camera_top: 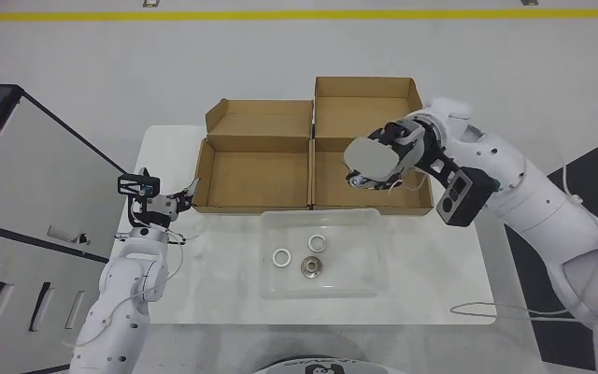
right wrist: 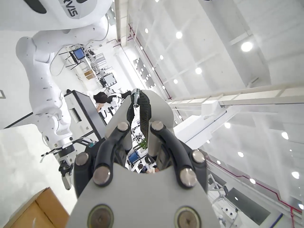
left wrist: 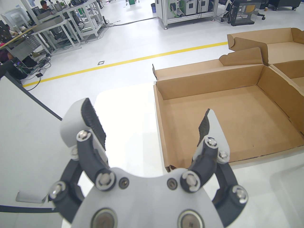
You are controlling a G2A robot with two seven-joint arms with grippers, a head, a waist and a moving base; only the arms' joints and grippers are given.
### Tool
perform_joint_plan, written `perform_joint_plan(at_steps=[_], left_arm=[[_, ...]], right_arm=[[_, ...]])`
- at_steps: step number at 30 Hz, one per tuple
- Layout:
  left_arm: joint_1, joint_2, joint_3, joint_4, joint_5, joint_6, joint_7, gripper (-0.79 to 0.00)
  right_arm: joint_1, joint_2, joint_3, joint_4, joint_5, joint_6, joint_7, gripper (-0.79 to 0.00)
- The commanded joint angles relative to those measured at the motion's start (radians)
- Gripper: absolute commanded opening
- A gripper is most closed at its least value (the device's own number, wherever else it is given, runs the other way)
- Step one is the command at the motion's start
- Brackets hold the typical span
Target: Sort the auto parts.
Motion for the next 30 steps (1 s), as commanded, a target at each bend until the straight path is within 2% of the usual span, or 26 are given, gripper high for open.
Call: perform_joint_plan(at_steps=[1,14,19,23,30], left_arm=[[0.0,0.0,0.0,0.0,0.0,0.0,0.0,0.0],[0.0,0.0,0.0,0.0,0.0,0.0,0.0,0.0],[0.0,0.0,0.0,0.0,0.0,0.0,0.0,0.0],[0.0,0.0,0.0,0.0,0.0,0.0,0.0,0.0],[0.0,0.0,0.0,0.0,0.0,0.0,0.0,0.0]], right_arm=[[-0.011,-0.002,0.012,-0.026,0.035,0.0,0.0,-0.785],[-0.123,-0.027,0.136,-0.163,0.19,0.0,0.0,-0.785],[-0.149,-0.037,0.161,-0.166,0.152,0.0,0.0,-0.785],[-0.144,-0.038,0.137,-0.095,0.097,0.0,0.0,-0.785],[-0.08,-0.031,0.074,-0.025,-0.032,-0.014,0.014,-0.785]])
